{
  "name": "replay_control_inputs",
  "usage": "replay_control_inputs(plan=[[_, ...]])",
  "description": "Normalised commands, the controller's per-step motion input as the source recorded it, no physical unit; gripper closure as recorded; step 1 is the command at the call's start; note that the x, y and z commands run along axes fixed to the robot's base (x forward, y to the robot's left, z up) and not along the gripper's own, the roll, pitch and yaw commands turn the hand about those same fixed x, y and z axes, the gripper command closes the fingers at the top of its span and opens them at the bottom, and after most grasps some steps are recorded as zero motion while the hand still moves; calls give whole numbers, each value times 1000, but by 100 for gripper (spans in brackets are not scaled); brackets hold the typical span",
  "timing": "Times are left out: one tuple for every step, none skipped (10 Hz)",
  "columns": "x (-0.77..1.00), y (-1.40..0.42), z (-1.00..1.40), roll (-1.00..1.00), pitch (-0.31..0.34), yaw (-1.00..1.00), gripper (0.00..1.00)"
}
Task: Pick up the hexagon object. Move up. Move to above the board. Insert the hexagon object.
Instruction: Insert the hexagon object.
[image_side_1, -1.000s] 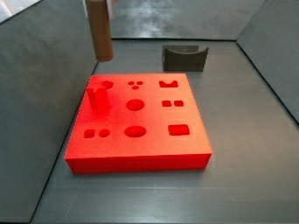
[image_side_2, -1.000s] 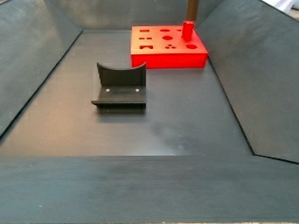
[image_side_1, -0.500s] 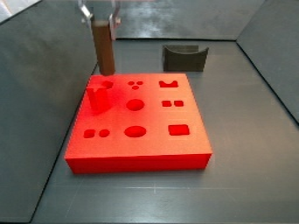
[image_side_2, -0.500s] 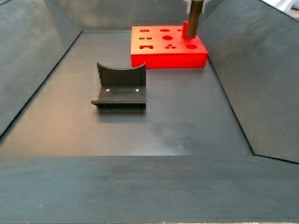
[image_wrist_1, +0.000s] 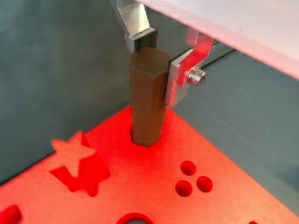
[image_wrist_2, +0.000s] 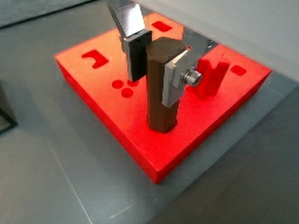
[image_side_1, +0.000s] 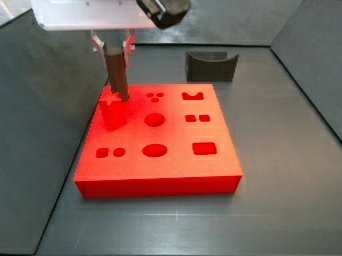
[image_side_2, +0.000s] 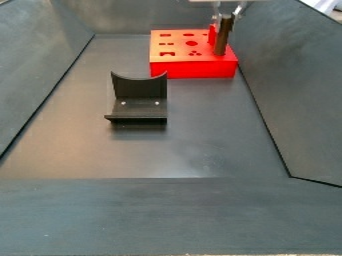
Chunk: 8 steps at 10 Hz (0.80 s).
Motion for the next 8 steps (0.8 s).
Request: replay_control_inputs(plan=[[-77,0,-314,80,-10,109,100],[0,0,-657,91,-93,237,100],[0,0,-854,129,-143,291,100],[0,0,-837,150,-143,280,100],[0,0,-800,189,-136,274,100],[0,0,-249,77,-26,106,100],[0,0,0,9,0,0,100],[0,0,0,0,0,0,100]])
